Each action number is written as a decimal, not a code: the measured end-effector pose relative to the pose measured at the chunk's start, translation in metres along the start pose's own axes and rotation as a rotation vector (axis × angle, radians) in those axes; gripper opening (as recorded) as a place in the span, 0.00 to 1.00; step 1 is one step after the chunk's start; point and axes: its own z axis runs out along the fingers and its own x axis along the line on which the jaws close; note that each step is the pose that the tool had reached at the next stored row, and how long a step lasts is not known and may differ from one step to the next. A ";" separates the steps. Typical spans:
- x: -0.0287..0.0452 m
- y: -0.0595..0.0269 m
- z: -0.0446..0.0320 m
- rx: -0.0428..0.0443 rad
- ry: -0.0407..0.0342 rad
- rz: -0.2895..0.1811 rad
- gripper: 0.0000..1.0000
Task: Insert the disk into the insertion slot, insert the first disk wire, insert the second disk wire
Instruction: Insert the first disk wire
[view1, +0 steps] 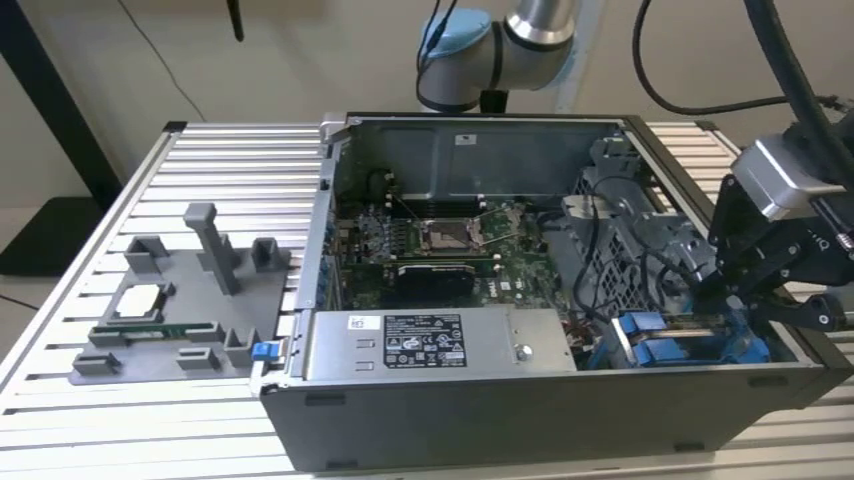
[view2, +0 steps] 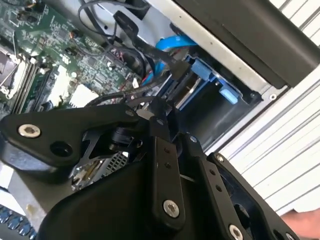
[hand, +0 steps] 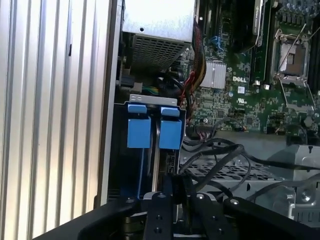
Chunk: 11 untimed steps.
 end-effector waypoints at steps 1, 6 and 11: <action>0.0003 -0.0024 0.0006 -0.0042 -0.0007 0.001 0.00; 0.0017 -0.0157 0.0031 -0.0269 -0.0028 0.006 0.00; 0.0027 -0.0265 0.0044 -0.0634 -0.0056 0.014 0.00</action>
